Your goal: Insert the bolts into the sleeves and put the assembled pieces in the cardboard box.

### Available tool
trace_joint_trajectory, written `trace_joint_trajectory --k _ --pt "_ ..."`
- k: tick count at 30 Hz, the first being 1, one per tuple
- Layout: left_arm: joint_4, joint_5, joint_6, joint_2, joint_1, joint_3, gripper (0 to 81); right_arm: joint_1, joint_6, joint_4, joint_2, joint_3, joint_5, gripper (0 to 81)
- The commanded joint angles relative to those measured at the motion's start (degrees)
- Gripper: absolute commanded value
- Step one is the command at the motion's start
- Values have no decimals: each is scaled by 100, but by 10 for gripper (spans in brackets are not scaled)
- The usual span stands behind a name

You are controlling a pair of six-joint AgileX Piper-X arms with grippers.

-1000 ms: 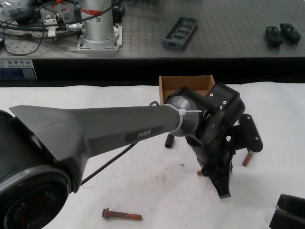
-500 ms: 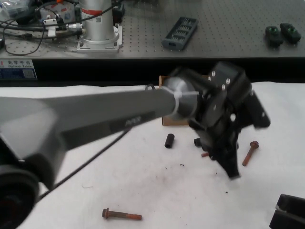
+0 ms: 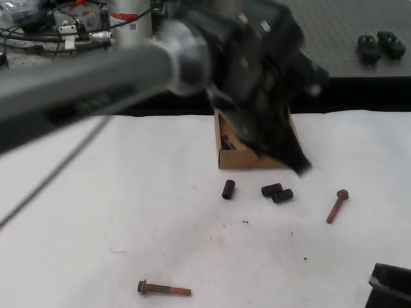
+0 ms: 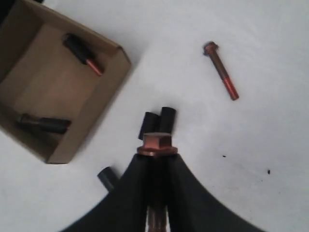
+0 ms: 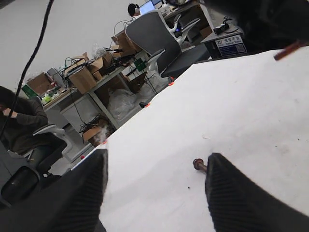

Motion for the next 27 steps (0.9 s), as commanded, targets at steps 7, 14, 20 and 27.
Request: trace_joint_trajectory --k 7,14,20,27 --pt "1 -64 -809 -1372 561 28 6 -4 196 -166 -27 -65 4 457" --pt "-255 336 -1180 -2640 973 736 6 -4 196 -166 -27 -65 26 457" --pt "-1484 655 -1615 -4118 1068 2165 6 -4 -95 -57 -27 -65 73 445" --pt "-2811 720 -1980 -5795 1068 3982 6 -4 -645 646 -27 -65 457 396"
